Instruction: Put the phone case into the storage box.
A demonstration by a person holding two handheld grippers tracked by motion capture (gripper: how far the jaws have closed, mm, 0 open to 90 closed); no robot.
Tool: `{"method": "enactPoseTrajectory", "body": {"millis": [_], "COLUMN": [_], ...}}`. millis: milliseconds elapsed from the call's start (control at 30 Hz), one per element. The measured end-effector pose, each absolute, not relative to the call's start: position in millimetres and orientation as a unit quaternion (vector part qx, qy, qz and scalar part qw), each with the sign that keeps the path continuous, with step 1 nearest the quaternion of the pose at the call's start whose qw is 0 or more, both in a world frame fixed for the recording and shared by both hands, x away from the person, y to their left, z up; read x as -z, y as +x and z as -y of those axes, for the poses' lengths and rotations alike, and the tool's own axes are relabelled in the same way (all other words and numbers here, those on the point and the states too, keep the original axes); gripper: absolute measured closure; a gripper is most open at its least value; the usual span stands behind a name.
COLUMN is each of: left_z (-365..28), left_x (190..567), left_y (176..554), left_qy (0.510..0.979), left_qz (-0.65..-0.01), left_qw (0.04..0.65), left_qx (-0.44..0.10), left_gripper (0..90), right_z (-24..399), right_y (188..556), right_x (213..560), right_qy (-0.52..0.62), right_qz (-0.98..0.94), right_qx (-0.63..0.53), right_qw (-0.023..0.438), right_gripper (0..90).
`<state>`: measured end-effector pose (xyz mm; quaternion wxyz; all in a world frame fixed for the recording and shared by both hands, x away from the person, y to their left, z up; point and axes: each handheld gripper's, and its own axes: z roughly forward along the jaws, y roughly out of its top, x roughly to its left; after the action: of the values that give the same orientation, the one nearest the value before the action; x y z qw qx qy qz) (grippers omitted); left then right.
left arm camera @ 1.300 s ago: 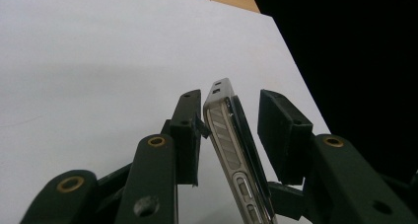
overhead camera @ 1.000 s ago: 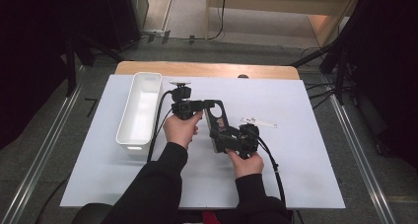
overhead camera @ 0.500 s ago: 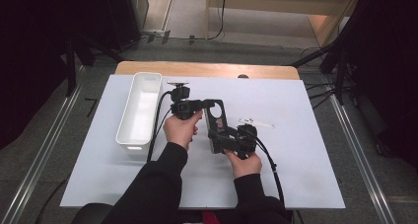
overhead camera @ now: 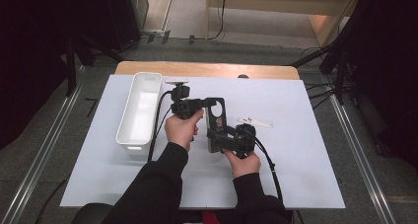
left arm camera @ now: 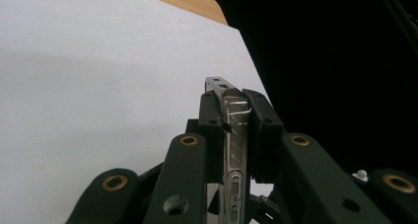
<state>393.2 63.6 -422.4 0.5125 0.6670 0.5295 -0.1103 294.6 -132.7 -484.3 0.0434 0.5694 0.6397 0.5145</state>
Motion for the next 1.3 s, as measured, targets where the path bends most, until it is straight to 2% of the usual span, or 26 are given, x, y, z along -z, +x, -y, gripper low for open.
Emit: {"method": "enactPoseTrajectory", "body": {"millis": [867, 1000, 1300], "left_z": [-67, -66, -67], "left_x": [420, 420, 417], "left_y": [393, 393, 393], "left_qy": [0.677, 0.678, 0.682], "left_qz": [-0.515, -0.514, -0.511], "left_qw": [0.514, 0.514, 0.513], "left_qx": [0.109, 0.111, 0.105], "left_gripper": [79.7, 79.7, 79.7], "right_z": [134, 134, 132], "right_y": [302, 303, 307], "right_x": [487, 484, 480], "right_qy": [0.551, 0.549, 0.543], "right_qz": [-0.653, -0.663, -0.687], "right_qx": [-0.518, -0.508, -0.483], "right_qw": [0.023, 0.032, 0.015], "right_gripper": [10.4, 10.2, 8.6]}}
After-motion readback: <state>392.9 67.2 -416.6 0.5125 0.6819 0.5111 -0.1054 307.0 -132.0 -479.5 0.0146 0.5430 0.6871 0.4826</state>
